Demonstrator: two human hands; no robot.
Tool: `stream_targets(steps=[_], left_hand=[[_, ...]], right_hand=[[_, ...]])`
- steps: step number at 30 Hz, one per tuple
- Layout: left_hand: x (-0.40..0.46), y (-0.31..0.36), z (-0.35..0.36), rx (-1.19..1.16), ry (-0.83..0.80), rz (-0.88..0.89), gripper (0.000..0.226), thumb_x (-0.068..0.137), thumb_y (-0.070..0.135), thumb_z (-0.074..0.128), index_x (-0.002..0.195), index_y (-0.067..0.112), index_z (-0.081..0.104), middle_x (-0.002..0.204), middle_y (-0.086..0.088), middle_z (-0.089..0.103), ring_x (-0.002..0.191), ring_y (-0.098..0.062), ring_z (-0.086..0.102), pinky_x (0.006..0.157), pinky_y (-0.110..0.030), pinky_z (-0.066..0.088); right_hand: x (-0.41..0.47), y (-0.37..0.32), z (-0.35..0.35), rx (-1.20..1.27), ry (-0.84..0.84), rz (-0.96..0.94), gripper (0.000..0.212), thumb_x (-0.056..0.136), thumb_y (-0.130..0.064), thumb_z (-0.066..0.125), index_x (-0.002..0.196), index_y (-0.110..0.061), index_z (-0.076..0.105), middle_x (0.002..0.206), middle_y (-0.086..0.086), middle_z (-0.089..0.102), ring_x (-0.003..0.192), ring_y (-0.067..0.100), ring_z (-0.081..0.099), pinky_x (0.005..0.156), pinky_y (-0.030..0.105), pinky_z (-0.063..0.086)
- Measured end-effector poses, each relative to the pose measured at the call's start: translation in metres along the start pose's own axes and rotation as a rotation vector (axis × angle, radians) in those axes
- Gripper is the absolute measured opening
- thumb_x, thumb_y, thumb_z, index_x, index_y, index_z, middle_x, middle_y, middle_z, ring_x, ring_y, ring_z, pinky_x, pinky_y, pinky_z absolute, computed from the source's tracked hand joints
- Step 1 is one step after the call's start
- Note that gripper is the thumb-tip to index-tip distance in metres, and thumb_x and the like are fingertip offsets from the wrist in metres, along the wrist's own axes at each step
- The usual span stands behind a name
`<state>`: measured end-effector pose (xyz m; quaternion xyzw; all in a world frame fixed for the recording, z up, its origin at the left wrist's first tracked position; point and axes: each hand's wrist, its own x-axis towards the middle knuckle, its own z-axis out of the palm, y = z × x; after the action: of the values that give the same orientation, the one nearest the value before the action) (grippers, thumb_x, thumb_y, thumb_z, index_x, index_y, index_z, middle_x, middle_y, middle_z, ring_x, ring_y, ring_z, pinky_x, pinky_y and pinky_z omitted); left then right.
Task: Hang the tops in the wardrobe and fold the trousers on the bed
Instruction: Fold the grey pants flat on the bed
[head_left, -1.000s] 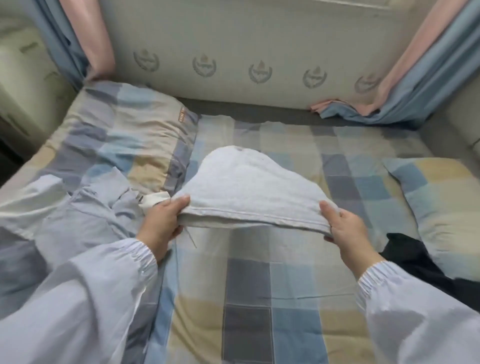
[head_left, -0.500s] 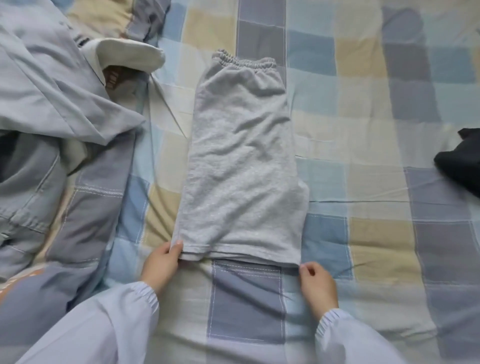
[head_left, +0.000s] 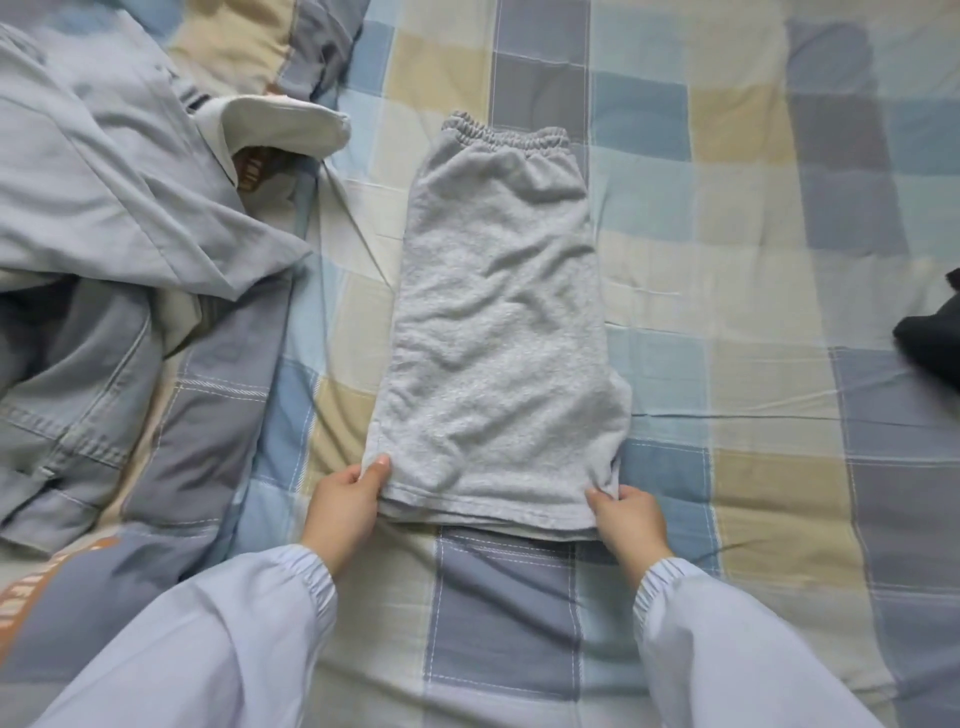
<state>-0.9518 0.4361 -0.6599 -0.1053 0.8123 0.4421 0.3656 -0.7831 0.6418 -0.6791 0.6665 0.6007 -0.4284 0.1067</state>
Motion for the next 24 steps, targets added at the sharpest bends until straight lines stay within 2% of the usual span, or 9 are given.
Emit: stream_targets(steps=[4, 7, 10, 12, 15, 17, 19, 21, 24], left_hand=[[-0.013, 0.003, -0.004, 0.030, 0.163, 0.160, 0.017, 0.090, 0.032, 0.061, 0.074, 0.025, 0.065, 0.079, 0.004, 0.067, 0.077, -0.010, 0.060, 0.071, -0.028, 0.045], [-0.010, -0.022, -0.001, 0.207, 0.182, 0.048, 0.012, 0.086, 0.025, 0.065, 0.093, 0.016, 0.061, 0.090, -0.002, 0.064, 0.090, -0.025, 0.060, 0.075, -0.030, 0.041], [-0.001, -0.044, -0.001, 0.192, 0.204, -0.222, 0.039, 0.081, 0.026, 0.071, 0.111, 0.006, 0.055, 0.104, -0.004, 0.060, 0.102, -0.027, 0.057, 0.086, -0.031, 0.040], [-0.001, -0.044, -0.005, 0.319, 0.121, -0.239, 0.030, 0.084, 0.031, 0.066, 0.104, 0.009, 0.060, 0.101, -0.007, 0.064, 0.101, -0.029, 0.058, 0.082, -0.031, 0.040], [-0.007, -0.028, -0.020, 0.587, -0.064, -0.239, 0.027, 0.084, 0.040, 0.062, 0.090, 0.014, 0.066, 0.092, -0.008, 0.068, 0.094, -0.029, 0.062, 0.081, -0.030, 0.046], [-0.010, -0.006, -0.030, 0.513, -0.153, -0.302, 0.030, 0.079, 0.038, 0.066, 0.084, 0.009, 0.066, 0.073, -0.005, 0.068, 0.071, -0.022, 0.067, 0.064, -0.024, 0.051], [-0.011, 0.026, -0.035, 0.306, -0.231, -0.459, 0.020, 0.082, 0.029, 0.065, 0.074, 0.012, 0.058, 0.053, 0.002, 0.057, 0.044, -0.011, 0.058, 0.042, -0.014, 0.035], [-0.007, 0.060, -0.037, 0.117, -0.295, -0.565, 0.020, 0.086, 0.025, 0.057, 0.069, 0.017, 0.052, 0.048, 0.005, 0.051, 0.036, -0.005, 0.051, 0.041, -0.011, 0.028], [0.017, 0.103, -0.027, -0.095, -0.296, -0.545, 0.021, 0.087, 0.022, 0.047, 0.068, 0.018, 0.054, 0.046, 0.007, 0.054, 0.034, -0.002, 0.051, 0.040, -0.009, 0.032]], right_hand=[[-0.013, 0.008, -0.008, 0.086, 0.222, -0.106, 0.027, 0.099, -0.029, 0.037, 0.088, -0.008, 0.049, 0.085, 0.012, 0.055, 0.084, 0.031, 0.051, 0.071, 0.034, 0.035], [-0.017, 0.040, 0.006, -0.053, 0.009, 0.032, 0.032, 0.098, -0.029, 0.042, 0.101, -0.003, 0.060, 0.107, 0.022, 0.062, 0.100, 0.036, 0.055, 0.082, 0.036, 0.039], [-0.021, 0.052, 0.011, 0.006, -0.054, 0.083, 0.027, 0.092, -0.030, 0.053, 0.082, -0.006, 0.061, 0.090, 0.017, 0.061, 0.089, 0.031, 0.055, 0.076, 0.033, 0.038], [-0.024, 0.052, 0.005, 0.021, -0.100, 0.100, 0.024, 0.088, -0.030, 0.060, 0.077, -0.008, 0.059, 0.084, 0.012, 0.060, 0.081, 0.026, 0.053, 0.072, 0.030, 0.038], [-0.029, 0.043, -0.011, -0.054, -0.273, 0.222, 0.026, 0.085, -0.031, 0.065, 0.091, -0.005, 0.065, 0.091, 0.012, 0.062, 0.085, 0.027, 0.057, 0.076, 0.031, 0.044], [-0.031, 0.026, -0.029, 0.039, -0.390, 0.336, 0.024, 0.085, -0.028, 0.065, 0.094, -0.006, 0.060, 0.087, 0.010, 0.062, 0.079, 0.026, 0.060, 0.073, 0.033, 0.046], [-0.029, 0.000, -0.052, 0.109, -0.468, 0.386, 0.012, 0.088, -0.024, 0.059, 0.088, -0.012, 0.057, 0.077, 0.007, 0.063, 0.069, 0.021, 0.062, 0.068, 0.030, 0.045], [-0.021, -0.029, -0.071, 0.210, -0.484, 0.376, 0.009, 0.087, -0.022, 0.053, 0.081, -0.016, 0.057, 0.069, 0.003, 0.066, 0.066, 0.018, 0.065, 0.065, 0.028, 0.043], [0.004, -0.075, -0.086, 0.444, -0.441, 0.342, 0.022, 0.087, -0.021, 0.044, 0.071, -0.018, 0.059, 0.057, 0.000, 0.068, 0.052, 0.013, 0.068, 0.065, 0.027, 0.042]])
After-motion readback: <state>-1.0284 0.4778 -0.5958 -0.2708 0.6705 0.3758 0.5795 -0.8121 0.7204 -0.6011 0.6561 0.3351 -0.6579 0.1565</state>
